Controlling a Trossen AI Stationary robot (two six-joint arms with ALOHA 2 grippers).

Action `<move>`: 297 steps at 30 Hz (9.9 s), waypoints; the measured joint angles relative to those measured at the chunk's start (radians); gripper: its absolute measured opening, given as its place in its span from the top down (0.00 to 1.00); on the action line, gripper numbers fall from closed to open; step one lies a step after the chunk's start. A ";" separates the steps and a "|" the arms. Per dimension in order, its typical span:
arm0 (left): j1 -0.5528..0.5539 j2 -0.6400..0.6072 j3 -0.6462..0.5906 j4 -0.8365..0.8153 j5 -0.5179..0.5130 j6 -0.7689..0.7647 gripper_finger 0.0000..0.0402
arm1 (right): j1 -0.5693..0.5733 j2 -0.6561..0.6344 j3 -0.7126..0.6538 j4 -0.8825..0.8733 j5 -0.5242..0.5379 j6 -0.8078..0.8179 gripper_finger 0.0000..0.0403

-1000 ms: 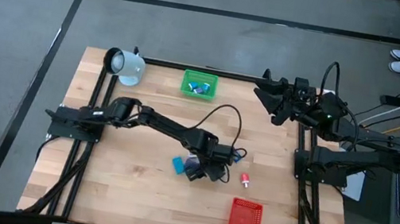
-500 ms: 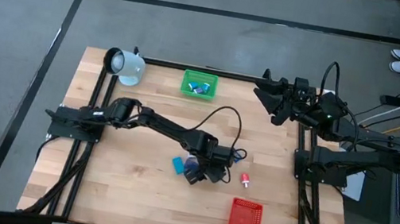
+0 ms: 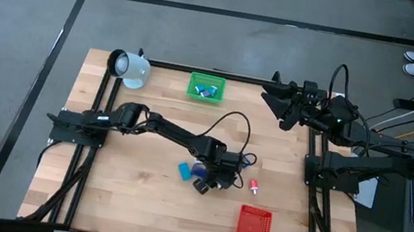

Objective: Pick & Place Office items
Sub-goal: Put the white charger adapter into the green bin, then put the top black charger adapter into the green bin, then put the black charger adapter into the green bin

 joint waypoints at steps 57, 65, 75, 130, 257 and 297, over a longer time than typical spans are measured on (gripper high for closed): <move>0.882 -0.206 -0.012 0.438 0.435 -0.609 0.68 | -0.081 -0.399 0.000 -0.576 0.379 -0.001 0.38; 0.864 -0.292 -0.239 0.672 0.400 -0.680 0.68 | -0.081 -0.394 0.000 -0.575 0.405 0.045 0.38; 0.894 -0.488 -0.659 0.931 0.257 -0.747 0.68 | -0.082 -0.385 0.000 -0.575 0.406 0.048 0.38; 0.278 -0.457 -0.477 0.275 0.035 -0.347 0.26 | -0.080 -0.328 0.000 -0.516 0.207 0.048 0.38; 0.819 -0.434 -0.478 0.275 -0.044 -0.456 0.33 | -0.079 -0.327 0.000 -0.512 0.248 0.043 0.38; 0.111 -0.352 -0.468 0.456 -0.259 -1.579 0.20 | -0.078 -0.317 0.000 -0.547 0.107 0.026 0.38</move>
